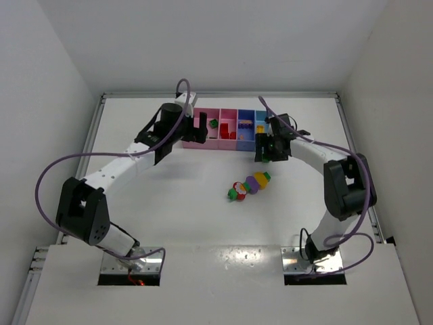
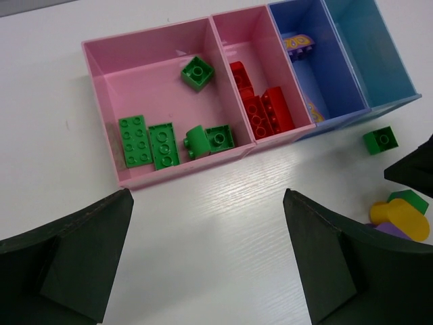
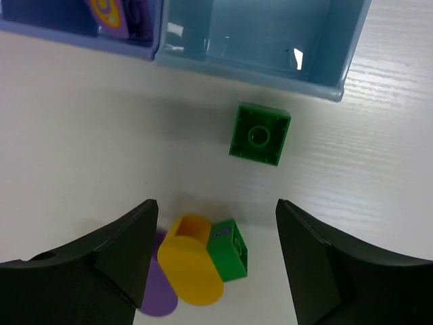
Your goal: Sort the legos into containers by color
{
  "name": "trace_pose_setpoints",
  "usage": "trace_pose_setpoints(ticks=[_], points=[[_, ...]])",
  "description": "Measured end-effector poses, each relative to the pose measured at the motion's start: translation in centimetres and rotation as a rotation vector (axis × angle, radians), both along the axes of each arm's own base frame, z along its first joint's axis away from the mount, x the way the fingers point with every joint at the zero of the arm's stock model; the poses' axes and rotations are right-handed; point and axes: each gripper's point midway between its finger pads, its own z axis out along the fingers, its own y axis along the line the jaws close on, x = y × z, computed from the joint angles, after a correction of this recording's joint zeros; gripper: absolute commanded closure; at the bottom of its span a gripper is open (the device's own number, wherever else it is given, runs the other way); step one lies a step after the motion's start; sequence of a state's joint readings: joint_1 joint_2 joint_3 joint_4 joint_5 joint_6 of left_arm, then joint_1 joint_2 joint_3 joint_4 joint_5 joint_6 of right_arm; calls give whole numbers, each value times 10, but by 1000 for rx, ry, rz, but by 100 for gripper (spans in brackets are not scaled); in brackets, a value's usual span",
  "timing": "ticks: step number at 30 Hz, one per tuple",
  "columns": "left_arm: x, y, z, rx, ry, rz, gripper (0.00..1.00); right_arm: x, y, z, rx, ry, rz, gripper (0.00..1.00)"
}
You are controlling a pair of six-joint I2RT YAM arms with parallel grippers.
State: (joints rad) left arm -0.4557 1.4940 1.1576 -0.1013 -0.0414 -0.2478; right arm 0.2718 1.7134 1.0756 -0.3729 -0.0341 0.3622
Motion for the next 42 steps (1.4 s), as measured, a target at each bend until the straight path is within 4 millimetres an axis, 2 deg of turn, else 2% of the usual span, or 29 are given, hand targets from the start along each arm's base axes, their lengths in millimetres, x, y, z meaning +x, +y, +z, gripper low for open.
trace_pose_setpoints(ticks=[4, 14, 22, 25, 30, 42], points=[[-1, 5, 2, 5, -10, 14, 0, 9, -1, -14, -3, 16, -26, 31], [3, 16, 0, 8, -9, 29, 0, 29, 1, -31, 0, 16, -43, 40], [10, 33, 0, 4, -7, 64, 0, 31, -3, -45, -17, 35, -37, 48], [10, 35, -2, 2, -5, 64, 0, 32, -5, -45, -23, 33, -41, 48], [8, 34, -6, 0, 5, 57, 0, 37, -7, -43, -28, 12, -40, 36], [8, 33, -5, -5, 6, 47, 0, 41, 10, -36, -6, -18, 6, 35]])
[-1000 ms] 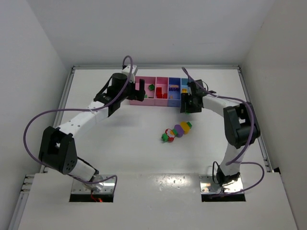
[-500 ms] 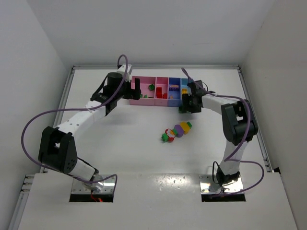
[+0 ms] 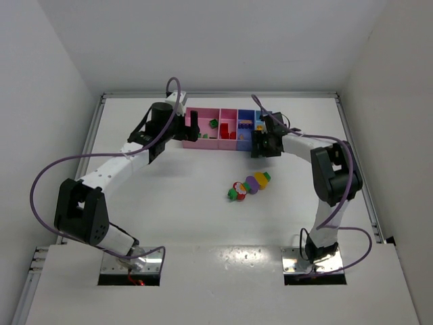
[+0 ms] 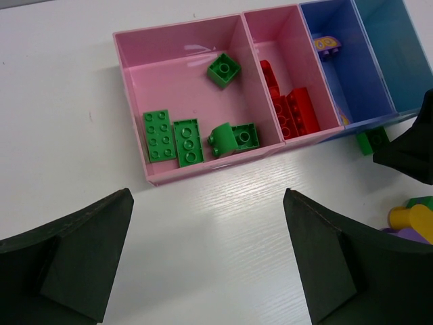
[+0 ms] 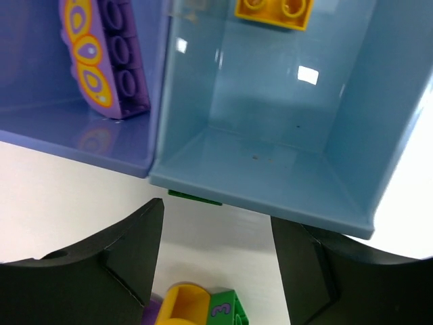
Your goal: Sort the legos into containers by color
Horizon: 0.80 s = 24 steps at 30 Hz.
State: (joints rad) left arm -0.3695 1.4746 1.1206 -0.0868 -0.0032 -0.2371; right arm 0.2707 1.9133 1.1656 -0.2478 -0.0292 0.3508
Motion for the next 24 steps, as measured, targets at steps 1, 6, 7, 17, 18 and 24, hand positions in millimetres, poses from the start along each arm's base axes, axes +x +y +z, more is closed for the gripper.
trace_pose_setpoints(ticks=[1, 6, 7, 17, 18, 24], points=[[0, 0, 0, 0, 0, 0, 0, 1, 1, 0, 1, -4, 2, 35], [0, 0, 0, 0, 0, 0, 0, 3, 4, 2, 1, -16, 7, 35], [0, 0, 0, -1, 0, 0, 0, 4, 4, 3, 1, -18, 6, 35], [0, 0, 0, -1, 0, 0, 0, 15, 5, 9, -17, -48, -9, 47], [0, 0, 0, -1, 0, 0, 0, 16, 6, 8, -20, -49, -9, 47], [1, 2, 0, -2, 0, 4, 0, 18, 10, 1, -27, -38, -3, 47]])
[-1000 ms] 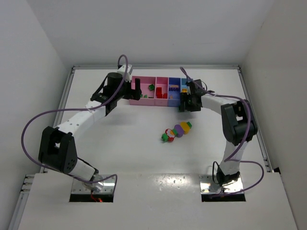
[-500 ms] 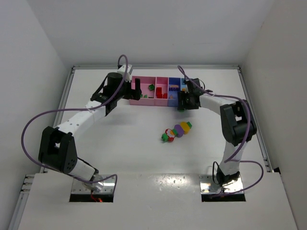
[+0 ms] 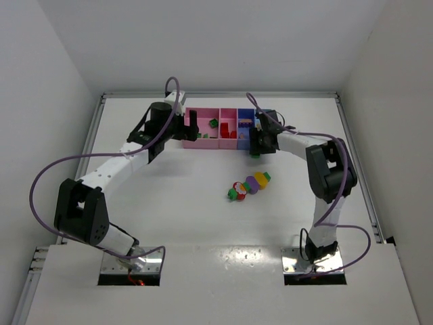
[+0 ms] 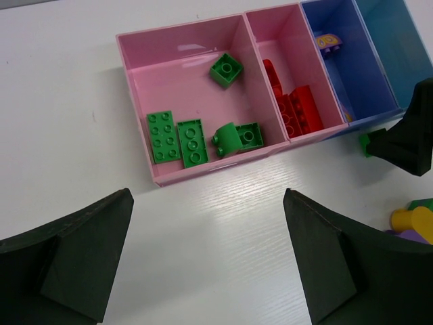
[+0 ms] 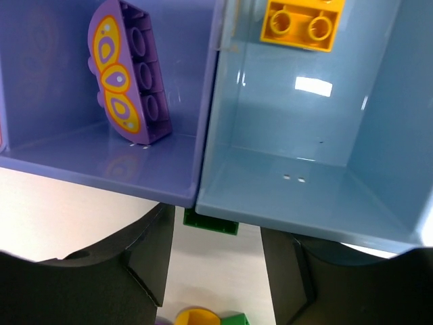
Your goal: Sort the legos into containers by color
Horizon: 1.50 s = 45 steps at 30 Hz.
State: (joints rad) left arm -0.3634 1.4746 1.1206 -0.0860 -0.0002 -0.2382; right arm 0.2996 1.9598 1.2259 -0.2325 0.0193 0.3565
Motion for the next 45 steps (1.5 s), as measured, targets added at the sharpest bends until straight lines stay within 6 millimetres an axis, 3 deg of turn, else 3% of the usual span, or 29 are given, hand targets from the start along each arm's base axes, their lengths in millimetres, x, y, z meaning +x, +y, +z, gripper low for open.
trace_pose_setpoints(ticks=[4, 9, 15, 21, 23, 25, 30, 32, 34, 37, 40, 45], points=[[1, 2, 0, -2, -1, 5, 0, 1, 3, -4, 0, 6, 3, 48], [2, 2, 1, -4, -5, 6, 0, 2, 4, -8, -1, 12, 1, 60], [2, 2, 1, -4, -6, 6, 0, 3, 4, -8, -2, 7, 0, 82], [2, 2, 2, -4, -7, 6, 0, 1, 9, -2, 8, -2, 27, 96], [2, 2, 2, -5, -8, 6, 0, -6, 15, 12, 26, -21, 53, 98], [2, 1, 2, -5, -11, 6, 0, -22, 29, 40, 58, -65, 110, 100], [3, 4, 3, -13, -10, 18, 0, -48, 85, 153, 198, -324, 324, 100], [5, 8, 4, -24, -7, 35, 0, -49, 100, 192, 248, -427, 377, 100], [9, 21, 4, -47, 2, 65, 0, -38, 109, 215, 280, -499, 400, 100], [14, 47, 2, -77, 26, 115, 0, -3, 129, 222, 306, -534, 416, 100], [18, 75, 1, -98, 49, 157, 0, 42, 155, 198, 315, -524, 428, 100], [21, 104, 4, -110, 58, 177, 0, 106, 189, 140, 308, -464, 419, 98]])
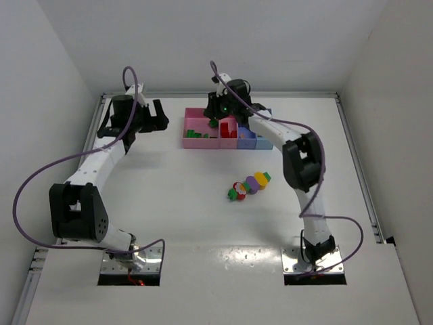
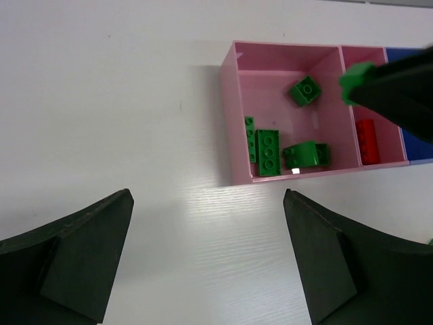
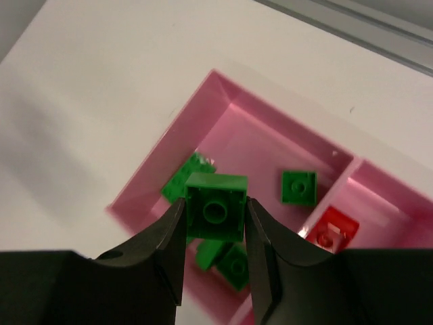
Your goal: Sort the legos into containers by color
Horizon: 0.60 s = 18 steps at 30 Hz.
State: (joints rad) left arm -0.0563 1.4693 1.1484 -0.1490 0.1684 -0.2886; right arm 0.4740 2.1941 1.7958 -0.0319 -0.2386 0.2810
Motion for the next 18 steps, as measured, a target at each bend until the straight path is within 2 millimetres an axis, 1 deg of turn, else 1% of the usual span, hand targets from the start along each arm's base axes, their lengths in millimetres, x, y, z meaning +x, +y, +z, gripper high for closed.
trace_pose_setpoints(ticks=[1, 2, 4, 5, 6, 8, 9, 11, 13, 14, 16, 18], points=[[0, 2, 0, 2, 0, -4, 0, 7, 4, -12, -7, 21, 0, 95], [-1, 2, 1, 4, 2, -14, 0, 17, 9, -22, -10, 27, -1, 85], [-3, -1, 0, 9, 9, -43, 0, 30, 15, -37, -16, 42, -3, 71], [-5, -3, -1, 11, 12, -65, 0, 33, 17, -43, -21, 51, -5, 64], [-7, -6, -2, 10, 16, -88, 0, 33, 17, -49, -26, 62, -5, 52], [-11, -13, -3, 12, 19, -138, 0, 31, 16, -55, -33, 86, -8, 43], [-12, -16, -3, 13, 18, -160, 0, 30, 16, -57, -36, 93, -7, 35], [-15, -23, -3, 13, 15, -202, 0, 29, 15, -54, -34, 93, -7, 28], [-17, -32, -3, 15, 11, -242, 0, 26, 13, -50, -38, 93, -3, 25], [-19, -39, -3, 17, 9, -267, 0, 23, 8, -48, -40, 98, -10, 25], [-26, -60, -5, 27, 6, -333, 0, 10, -2, -37, -52, 111, -11, 25], [-37, -86, -9, 42, 6, -414, 0, -2, -18, -12, -60, 93, -17, 25]])
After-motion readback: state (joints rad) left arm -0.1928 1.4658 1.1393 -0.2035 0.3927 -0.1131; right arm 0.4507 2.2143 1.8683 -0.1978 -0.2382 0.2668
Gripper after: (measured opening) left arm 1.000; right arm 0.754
